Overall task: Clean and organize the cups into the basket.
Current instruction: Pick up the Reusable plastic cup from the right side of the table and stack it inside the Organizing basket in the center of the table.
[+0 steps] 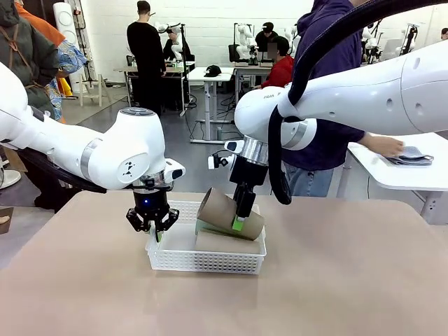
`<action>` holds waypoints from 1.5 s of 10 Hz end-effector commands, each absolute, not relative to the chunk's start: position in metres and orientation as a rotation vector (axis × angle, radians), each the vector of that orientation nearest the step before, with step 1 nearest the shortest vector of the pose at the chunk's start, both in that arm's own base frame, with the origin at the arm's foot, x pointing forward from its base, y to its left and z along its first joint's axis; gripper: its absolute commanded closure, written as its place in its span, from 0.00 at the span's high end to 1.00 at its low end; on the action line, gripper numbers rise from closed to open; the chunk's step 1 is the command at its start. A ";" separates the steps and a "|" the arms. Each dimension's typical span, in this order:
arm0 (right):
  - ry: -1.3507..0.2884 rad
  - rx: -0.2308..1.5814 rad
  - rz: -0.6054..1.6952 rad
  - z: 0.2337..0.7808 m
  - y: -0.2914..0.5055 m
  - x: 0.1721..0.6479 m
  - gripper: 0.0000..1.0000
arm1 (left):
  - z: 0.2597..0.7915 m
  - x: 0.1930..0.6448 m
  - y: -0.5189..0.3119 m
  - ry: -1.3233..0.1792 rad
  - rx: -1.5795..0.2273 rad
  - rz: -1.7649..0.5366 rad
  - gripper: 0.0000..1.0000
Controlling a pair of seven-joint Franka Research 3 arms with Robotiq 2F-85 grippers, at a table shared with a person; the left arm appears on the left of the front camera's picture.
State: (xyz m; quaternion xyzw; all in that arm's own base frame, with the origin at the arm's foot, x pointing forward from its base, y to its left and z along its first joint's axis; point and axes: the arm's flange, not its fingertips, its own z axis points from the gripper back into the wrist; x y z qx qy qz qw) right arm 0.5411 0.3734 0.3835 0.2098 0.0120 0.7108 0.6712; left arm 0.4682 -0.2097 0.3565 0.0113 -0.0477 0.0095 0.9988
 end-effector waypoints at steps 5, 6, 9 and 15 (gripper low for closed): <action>0.022 0.452 1.600 0.389 0.374 0.541 1.00 | 0.358 0.468 -0.210 -0.099 0.025 0.011 0.00; -0.003 0.463 1.606 0.395 0.368 0.538 1.00 | 0.358 0.468 -0.210 -0.099 0.025 0.011 0.00; -0.173 0.546 1.606 0.429 0.312 0.527 1.00 | 0.358 0.468 -0.210 -0.099 0.025 0.011 0.00; -0.718 0.876 1.662 0.462 0.108 0.467 1.00 | 0.358 0.468 -0.210 -0.099 0.025 0.011 0.00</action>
